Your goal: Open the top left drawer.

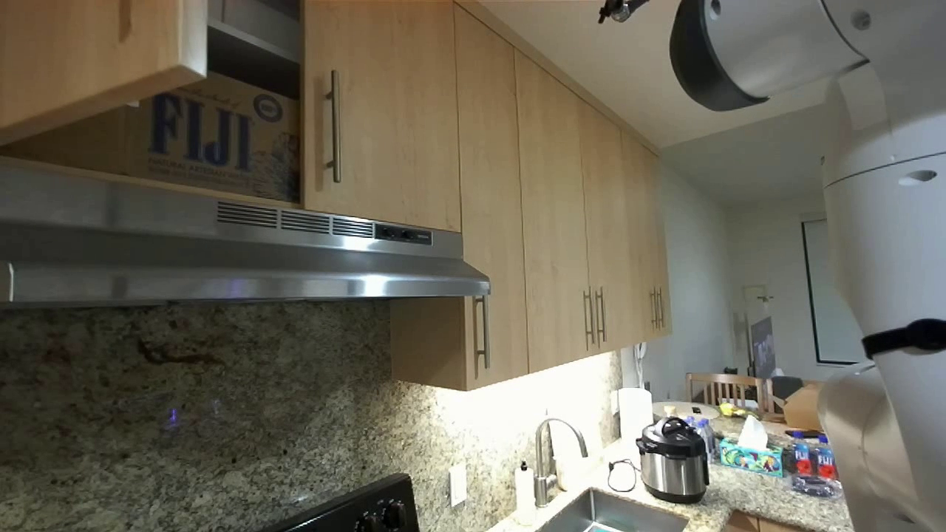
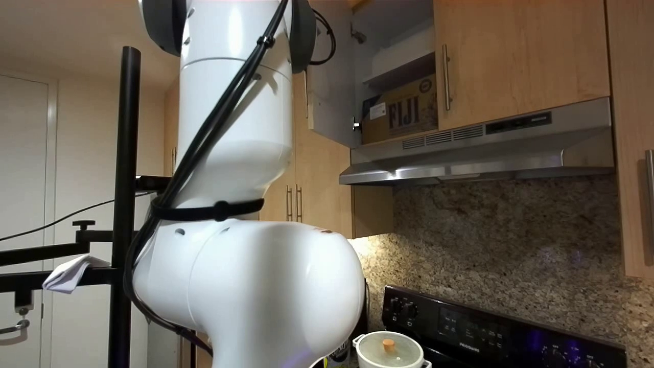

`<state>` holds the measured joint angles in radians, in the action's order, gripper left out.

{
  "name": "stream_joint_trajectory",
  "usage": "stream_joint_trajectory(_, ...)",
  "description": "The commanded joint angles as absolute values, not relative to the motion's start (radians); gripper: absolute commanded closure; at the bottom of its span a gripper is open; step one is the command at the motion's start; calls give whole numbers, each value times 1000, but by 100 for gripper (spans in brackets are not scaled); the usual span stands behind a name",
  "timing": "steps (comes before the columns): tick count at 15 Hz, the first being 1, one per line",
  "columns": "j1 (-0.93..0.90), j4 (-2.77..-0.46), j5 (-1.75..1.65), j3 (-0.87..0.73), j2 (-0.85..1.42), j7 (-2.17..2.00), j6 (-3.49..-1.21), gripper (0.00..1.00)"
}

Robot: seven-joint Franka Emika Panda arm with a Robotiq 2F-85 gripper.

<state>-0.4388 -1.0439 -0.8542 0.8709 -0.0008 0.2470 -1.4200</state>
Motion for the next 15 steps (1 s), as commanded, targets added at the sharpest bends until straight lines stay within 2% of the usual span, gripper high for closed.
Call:
stream_joint_trajectory(1, -457, -1048, -851, 853, -17, 261, -1419, 0)
stream_joint_trajectory(15, -476, -1050, -864, 879, -86, 251, -1477, 0)
